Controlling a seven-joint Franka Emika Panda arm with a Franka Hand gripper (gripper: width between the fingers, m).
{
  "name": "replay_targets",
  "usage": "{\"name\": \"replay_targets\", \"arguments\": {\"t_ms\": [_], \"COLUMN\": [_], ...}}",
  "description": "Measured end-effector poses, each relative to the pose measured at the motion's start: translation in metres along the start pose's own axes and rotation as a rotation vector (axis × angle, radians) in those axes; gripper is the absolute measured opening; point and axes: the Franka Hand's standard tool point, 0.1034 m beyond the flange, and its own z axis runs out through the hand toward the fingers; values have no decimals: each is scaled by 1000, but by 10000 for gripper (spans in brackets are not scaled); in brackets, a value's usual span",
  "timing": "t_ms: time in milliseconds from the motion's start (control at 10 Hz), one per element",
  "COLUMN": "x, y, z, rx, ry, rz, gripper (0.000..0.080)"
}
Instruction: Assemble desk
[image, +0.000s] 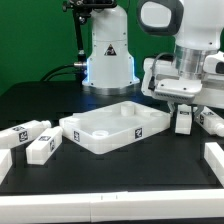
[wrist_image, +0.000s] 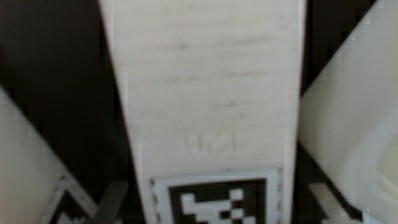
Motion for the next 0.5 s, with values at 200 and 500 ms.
{"name": "replay_targets", "arguments": {"t_ms": [200, 500], "x": [0, -4], "y": [-2, -6], "z": [3, -2], "rx": [2, 1], "ry": [8, -4], "rz": [7, 13], "gripper": [284, 538]}}
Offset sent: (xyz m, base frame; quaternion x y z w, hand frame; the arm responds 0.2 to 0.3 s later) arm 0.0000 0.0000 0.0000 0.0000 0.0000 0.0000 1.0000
